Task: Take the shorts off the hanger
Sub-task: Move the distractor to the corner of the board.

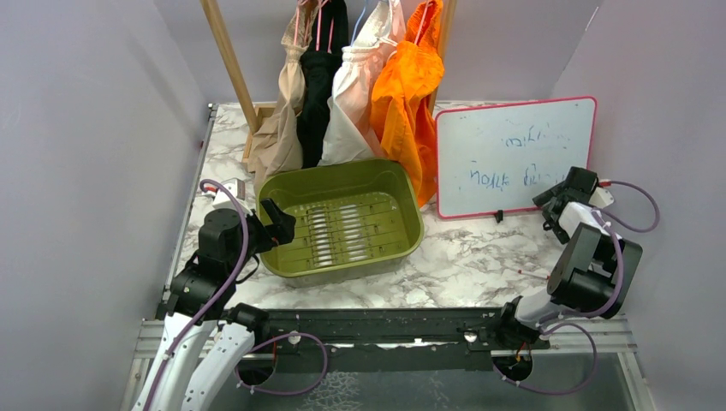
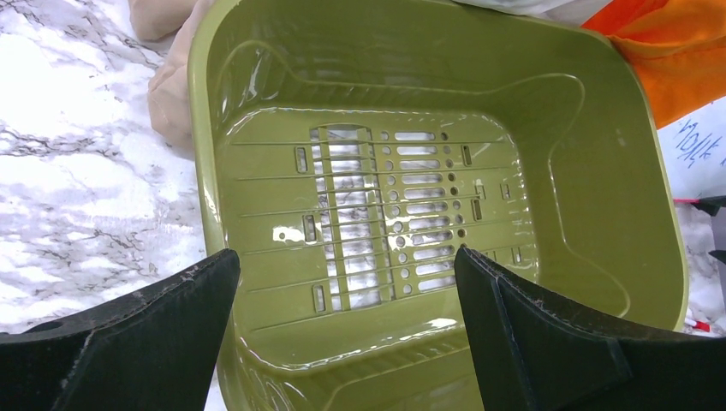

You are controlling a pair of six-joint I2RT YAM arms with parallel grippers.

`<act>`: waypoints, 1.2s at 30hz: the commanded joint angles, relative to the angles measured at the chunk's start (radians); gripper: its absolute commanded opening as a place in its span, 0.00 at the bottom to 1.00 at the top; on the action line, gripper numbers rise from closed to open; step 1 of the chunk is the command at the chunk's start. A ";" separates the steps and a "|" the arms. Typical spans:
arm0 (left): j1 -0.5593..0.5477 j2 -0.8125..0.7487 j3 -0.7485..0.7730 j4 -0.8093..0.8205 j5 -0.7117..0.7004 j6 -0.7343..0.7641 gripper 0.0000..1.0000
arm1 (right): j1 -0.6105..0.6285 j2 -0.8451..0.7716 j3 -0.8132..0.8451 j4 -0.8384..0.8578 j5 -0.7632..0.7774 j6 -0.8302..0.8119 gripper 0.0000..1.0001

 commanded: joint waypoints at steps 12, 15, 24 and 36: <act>-0.004 -0.018 -0.025 0.029 0.013 -0.013 0.99 | 0.007 -0.261 -0.076 -0.152 -0.061 0.038 0.99; -0.002 -0.017 -0.028 0.029 0.015 -0.012 0.99 | 0.007 -0.321 -0.173 -0.050 -0.252 0.009 1.00; -0.002 -0.042 -0.030 0.024 0.029 -0.007 0.99 | 0.007 -0.163 -0.275 0.338 -0.799 0.022 0.98; -0.003 -0.008 -0.025 0.019 0.027 -0.005 0.99 | 0.008 0.176 -0.208 0.830 -0.887 0.195 0.91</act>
